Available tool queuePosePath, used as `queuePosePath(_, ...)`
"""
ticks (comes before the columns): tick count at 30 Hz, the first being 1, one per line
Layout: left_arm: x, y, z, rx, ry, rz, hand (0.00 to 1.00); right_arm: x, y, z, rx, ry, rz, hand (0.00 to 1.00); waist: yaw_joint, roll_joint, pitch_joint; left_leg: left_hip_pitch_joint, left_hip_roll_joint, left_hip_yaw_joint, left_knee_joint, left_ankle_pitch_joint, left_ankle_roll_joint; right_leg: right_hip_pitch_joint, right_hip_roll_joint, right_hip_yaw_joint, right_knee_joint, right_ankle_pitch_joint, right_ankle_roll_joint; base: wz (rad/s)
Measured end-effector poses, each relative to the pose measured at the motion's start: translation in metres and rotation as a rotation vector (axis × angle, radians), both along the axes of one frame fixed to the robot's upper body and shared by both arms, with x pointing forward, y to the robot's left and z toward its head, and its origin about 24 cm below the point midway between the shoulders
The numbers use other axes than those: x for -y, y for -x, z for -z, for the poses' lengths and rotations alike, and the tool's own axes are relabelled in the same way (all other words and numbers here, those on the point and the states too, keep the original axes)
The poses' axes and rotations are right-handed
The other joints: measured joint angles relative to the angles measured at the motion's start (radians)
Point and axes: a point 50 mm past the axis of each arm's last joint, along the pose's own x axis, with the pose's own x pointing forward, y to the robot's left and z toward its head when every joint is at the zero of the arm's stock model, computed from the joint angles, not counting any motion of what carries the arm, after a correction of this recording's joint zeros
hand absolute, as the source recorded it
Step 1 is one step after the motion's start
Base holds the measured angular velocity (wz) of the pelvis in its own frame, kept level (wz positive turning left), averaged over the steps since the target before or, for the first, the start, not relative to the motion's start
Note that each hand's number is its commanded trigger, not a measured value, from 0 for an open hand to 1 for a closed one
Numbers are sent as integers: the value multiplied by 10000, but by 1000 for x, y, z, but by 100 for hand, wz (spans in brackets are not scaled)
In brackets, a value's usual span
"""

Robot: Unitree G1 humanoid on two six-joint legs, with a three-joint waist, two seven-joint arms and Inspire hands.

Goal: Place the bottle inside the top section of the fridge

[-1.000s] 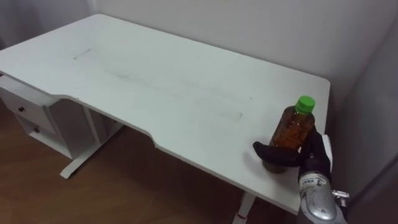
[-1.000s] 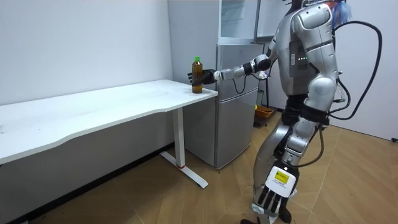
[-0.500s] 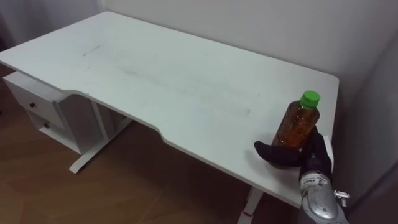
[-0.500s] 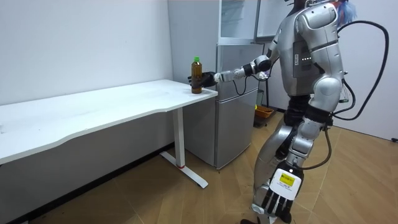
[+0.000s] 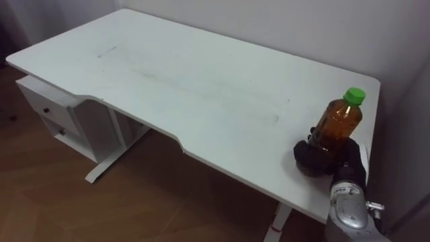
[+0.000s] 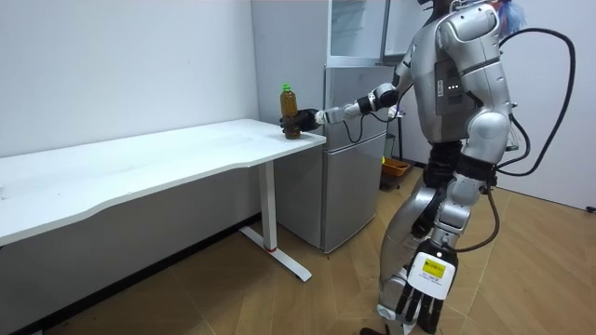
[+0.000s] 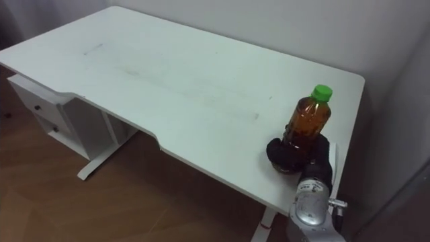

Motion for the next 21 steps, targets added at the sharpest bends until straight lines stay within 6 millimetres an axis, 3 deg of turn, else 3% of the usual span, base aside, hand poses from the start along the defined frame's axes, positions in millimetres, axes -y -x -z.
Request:
queuePosePath(13, -1, 0, 0, 105, -9, -352, 0, 2, -1, 3, -218, -599, -584, 100, -18, 39, -23, 5, -16, -36, 14, 2, 3, 28, -13, -88, 42, 2, -1, 0)
queuePosePath(21, -6, 11, 0, -9, -161, -635, 0, 10, -2, -4, -303, -374, -623, 100, -185, 28, -40, 200, 2, 101, -35, 1, 3, 174, -22, -5, -13, 7, 7, -2)
